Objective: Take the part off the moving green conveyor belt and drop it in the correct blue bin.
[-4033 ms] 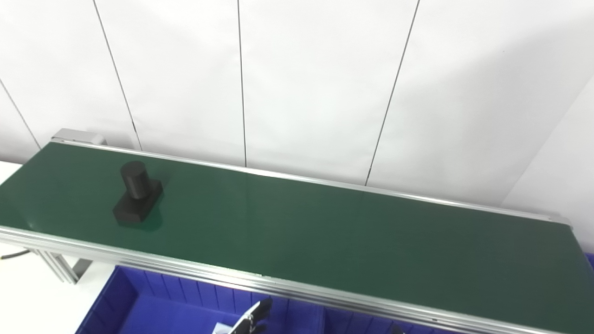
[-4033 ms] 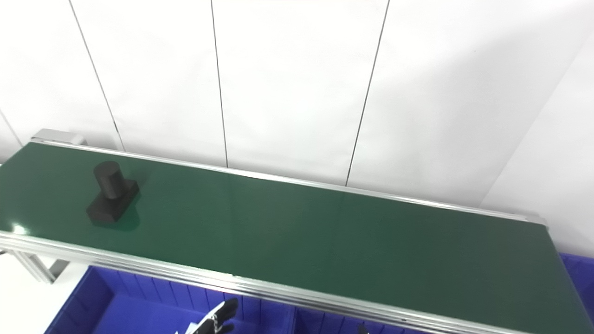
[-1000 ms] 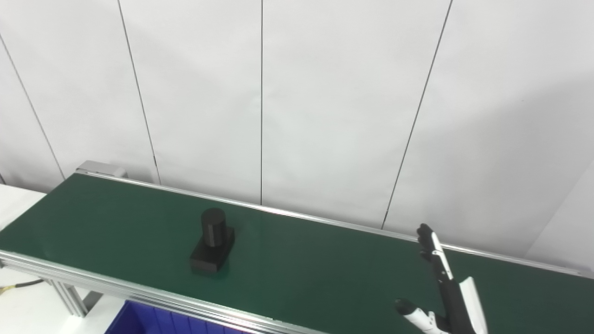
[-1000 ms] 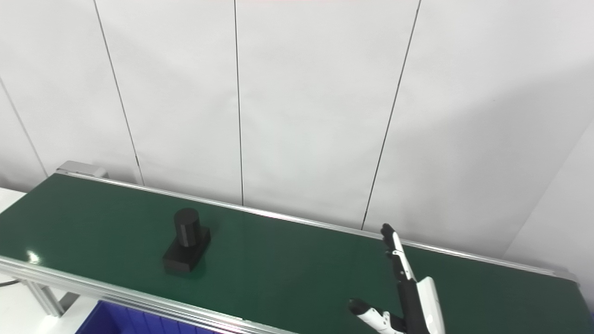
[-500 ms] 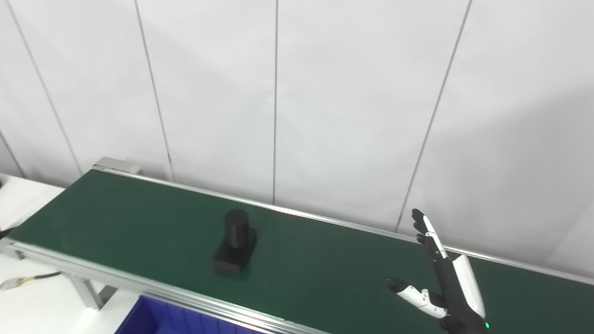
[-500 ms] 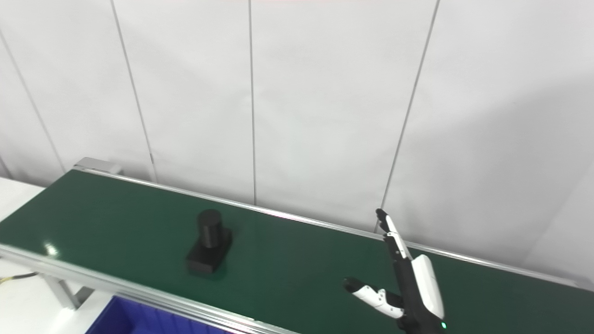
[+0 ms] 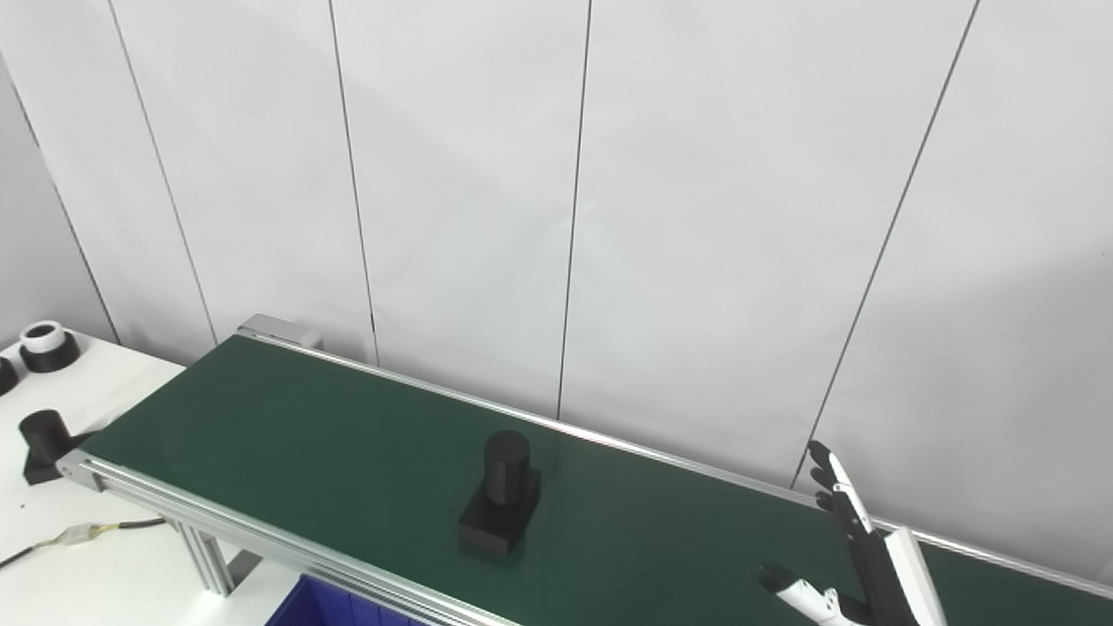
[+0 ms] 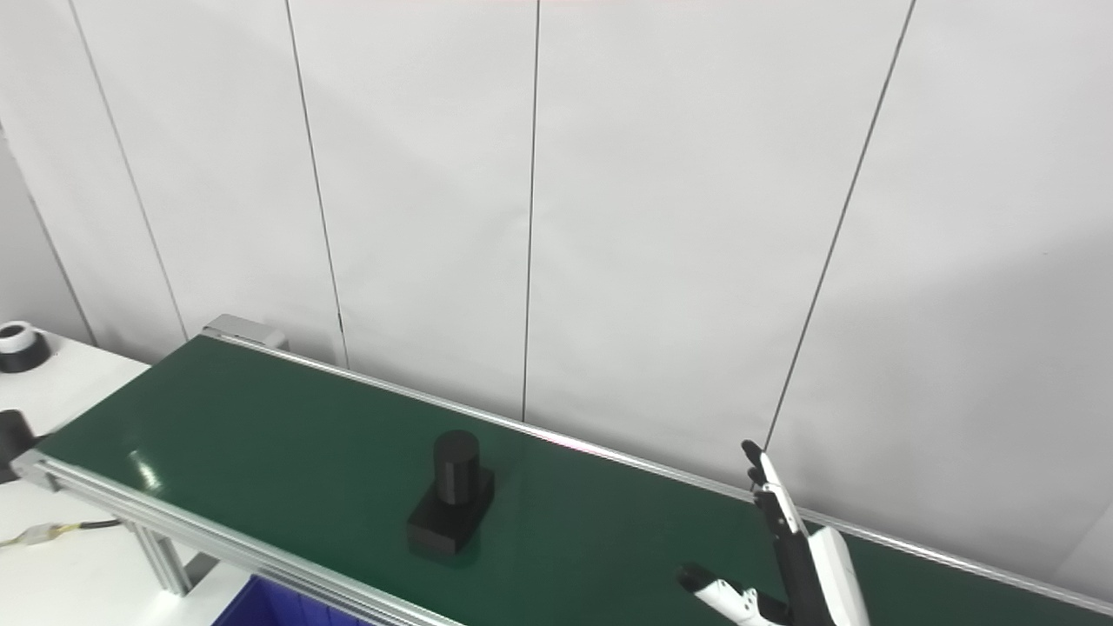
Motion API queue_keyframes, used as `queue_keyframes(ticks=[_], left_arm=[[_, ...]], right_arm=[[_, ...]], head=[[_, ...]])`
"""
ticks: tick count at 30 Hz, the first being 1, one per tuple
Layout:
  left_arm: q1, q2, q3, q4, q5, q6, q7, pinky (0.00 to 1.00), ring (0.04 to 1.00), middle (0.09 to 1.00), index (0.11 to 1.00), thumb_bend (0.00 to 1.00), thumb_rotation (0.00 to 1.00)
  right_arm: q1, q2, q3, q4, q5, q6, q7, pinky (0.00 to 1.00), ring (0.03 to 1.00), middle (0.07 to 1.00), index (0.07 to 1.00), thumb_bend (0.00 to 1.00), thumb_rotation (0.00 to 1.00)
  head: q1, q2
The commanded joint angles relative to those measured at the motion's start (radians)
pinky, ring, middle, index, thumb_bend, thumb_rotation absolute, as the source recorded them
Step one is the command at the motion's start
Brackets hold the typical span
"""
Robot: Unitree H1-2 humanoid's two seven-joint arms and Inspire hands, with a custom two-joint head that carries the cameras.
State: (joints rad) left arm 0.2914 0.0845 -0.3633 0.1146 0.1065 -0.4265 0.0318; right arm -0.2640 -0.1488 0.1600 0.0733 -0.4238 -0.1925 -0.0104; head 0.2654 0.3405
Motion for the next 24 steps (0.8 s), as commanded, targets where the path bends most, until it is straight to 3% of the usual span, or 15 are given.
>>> queue_keyframes(ticks=[1, 16, 24], left_arm=[[-0.005, 0.0, -0.006, -0.028, 0.006, -0.043, 0.019, 0.77, 0.858, 0.866, 0.829, 0.87, 0.88], [0.004, 0.03, -0.037, -0.043, 0.019, -0.043, 0.055, 0.75, 0.841, 0.858, 0.829, 0.87, 0.89], [0.023, 0.058, -0.047, -0.068, 0.002, -0.043, 0.043, 0.77, 0.86, 0.87, 0.84, 0.85, 0.89]], right_arm=[[-0.054, 0.003, 0.005, -0.003, -0.01, 0.009, 0.004, 0.86, 0.931, 0.964, 0.982, 0.81, 0.81], [-0.194, 0.051, 0.083, 0.109, -0.079, 0.128, 0.043, 0.81, 0.9, 0.941, 0.97, 0.87, 0.75], [-0.237, 0.099, 0.125, 0.16, -0.131, 0.184, 0.024, 0.8, 0.903, 0.949, 0.976, 0.94, 0.77]], head=[[-0.001, 0.002], [-0.037, 0.01], [-0.126, 0.036]])
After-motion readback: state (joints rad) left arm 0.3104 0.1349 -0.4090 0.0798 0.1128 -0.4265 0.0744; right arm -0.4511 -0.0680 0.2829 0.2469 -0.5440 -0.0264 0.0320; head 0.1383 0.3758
